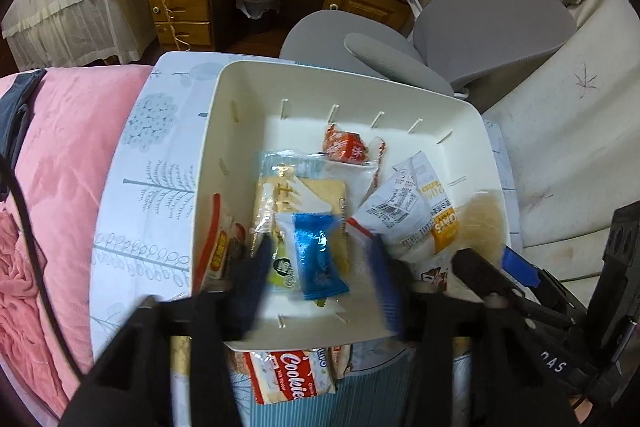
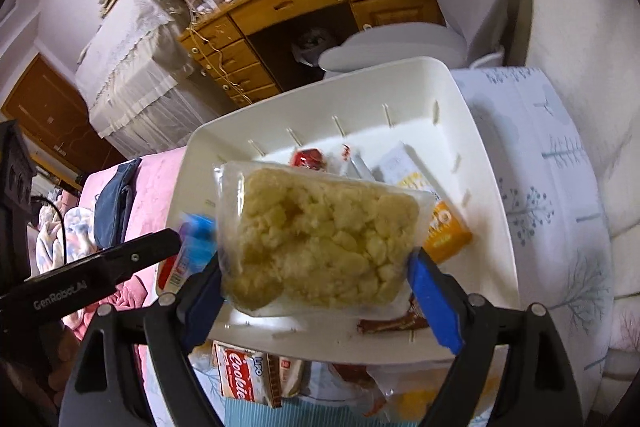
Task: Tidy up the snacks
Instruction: 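Open both tools over the white tray to drop the cracker bag and blue bar, then grasp the clear bag of yellow puffs with the right tool, then lift the puff bag with the right tool while the left tool grasps the Cookies pack, then open both tools over the tray to drop the puff bag and Cookies pack, then withdraw both tools from the tray toward the remaining snacks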
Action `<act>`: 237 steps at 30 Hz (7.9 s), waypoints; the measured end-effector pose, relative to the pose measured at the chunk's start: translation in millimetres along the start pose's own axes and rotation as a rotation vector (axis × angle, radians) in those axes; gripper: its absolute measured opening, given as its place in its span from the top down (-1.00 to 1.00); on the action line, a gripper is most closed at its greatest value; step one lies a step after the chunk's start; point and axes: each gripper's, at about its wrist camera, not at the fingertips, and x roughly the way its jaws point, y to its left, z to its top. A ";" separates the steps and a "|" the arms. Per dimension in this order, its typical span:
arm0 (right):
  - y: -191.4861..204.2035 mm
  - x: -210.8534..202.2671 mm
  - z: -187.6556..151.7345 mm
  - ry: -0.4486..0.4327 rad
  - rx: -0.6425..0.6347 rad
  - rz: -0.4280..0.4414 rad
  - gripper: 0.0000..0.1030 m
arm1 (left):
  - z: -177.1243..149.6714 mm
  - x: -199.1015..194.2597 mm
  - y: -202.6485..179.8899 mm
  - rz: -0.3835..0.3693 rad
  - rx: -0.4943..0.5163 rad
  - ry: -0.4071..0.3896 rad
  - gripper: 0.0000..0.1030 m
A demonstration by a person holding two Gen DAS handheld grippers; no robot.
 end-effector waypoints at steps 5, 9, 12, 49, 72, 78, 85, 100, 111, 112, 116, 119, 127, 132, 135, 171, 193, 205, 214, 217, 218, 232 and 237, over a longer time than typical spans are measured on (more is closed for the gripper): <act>-0.2 -10.8 -2.4 -0.017 0.004 -0.006 -0.82 | -3.1 -11.0 4.3 0.004 -0.018 -0.003 -0.49; 2.8 -21.9 -5.6 -0.019 0.009 -0.016 -0.83 | -9.8 -24.3 6.7 0.003 -0.030 -0.008 -0.53; 4.6 -32.7 -10.4 -0.016 0.024 0.003 -0.83 | -16.0 -36.2 6.5 0.000 -0.033 -0.014 -0.57; -23.9 -99.6 -138.9 -0.026 -0.028 -0.161 -0.83 | -167.7 -47.6 -11.9 0.039 0.075 0.034 -0.59; -60.7 -33.9 -149.0 -0.014 -0.104 -0.296 -0.75 | -149.0 62.0 15.5 0.146 -0.180 0.227 -0.60; -67.4 -12.9 -142.7 0.027 -0.090 -0.305 -0.75 | -140.8 82.2 18.3 0.165 -0.195 0.262 -0.60; -62.2 4.7 -137.0 0.045 -0.137 -0.254 -0.76 | -127.9 102.2 15.4 0.170 -0.203 0.281 -0.59; -63.7 28.7 -124.9 0.105 -0.189 -0.253 -0.60 | -125.4 109.9 37.4 0.091 -0.305 0.287 -0.22; -69.2 24.2 -127.2 0.196 -0.154 -0.232 -0.54 | -128.8 105.5 45.3 0.110 -0.320 0.302 0.03; -69.7 21.8 -129.2 0.199 -0.150 -0.232 -0.53 | -127.8 105.6 41.7 0.114 -0.312 0.305 0.03; -67.2 13.7 -136.4 0.232 -0.143 -0.231 -0.53 | -128.3 91.4 45.2 0.113 -0.298 0.314 0.03; -60.3 8.7 -142.8 0.258 -0.137 -0.213 -0.53 | -132.7 80.3 45.9 0.097 -0.296 0.318 0.04; -14.9 -3.8 -161.7 0.298 -0.208 -0.112 -0.53 | -152.1 44.4 61.7 0.047 -0.311 0.322 0.04; 29.0 -13.2 -163.8 0.296 -0.324 -0.035 -0.53 | -160.5 15.1 72.7 0.026 -0.318 0.305 0.03; 53.6 -16.9 -158.6 0.286 -0.393 0.000 -0.53 | -155.6 -7.8 78.6 0.026 -0.308 0.284 0.03; 15.2 9.5 -24.9 -0.064 -0.119 -0.014 -0.61 | -24.4 -13.1 12.8 -0.054 -0.122 0.036 0.01; 7.7 -31.7 -39.9 -0.093 -0.041 -0.074 -0.78 | -52.4 -53.5 14.1 -0.024 -0.090 0.038 -0.60; 42.3 -70.9 -81.7 -0.073 0.016 -0.127 -0.78 | -108.9 -90.3 66.8 -0.097 -0.086 0.055 -0.60; 78.9 -87.7 -122.5 -0.077 0.170 -0.163 -0.78 | -121.5 -109.4 95.4 -0.149 0.120 0.095 -0.60; 89.4 -85.7 -133.9 -0.080 0.241 -0.179 -0.78 | -122.3 -113.4 106.2 -0.155 0.186 0.105 -0.60; 92.1 -84.5 -138.2 -0.080 0.266 -0.180 -0.78 | -121.6 -114.0 109.1 -0.162 0.206 0.107 -0.60; 115.2 -51.8 -205.7 -0.020 0.627 -0.121 -0.77 | -122.9 -94.2 139.0 -0.174 0.451 0.142 -0.60; 107.6 -39.4 -228.7 0.008 0.780 -0.078 -0.77 | -124.8 -73.7 142.4 -0.149 0.524 0.138 -0.60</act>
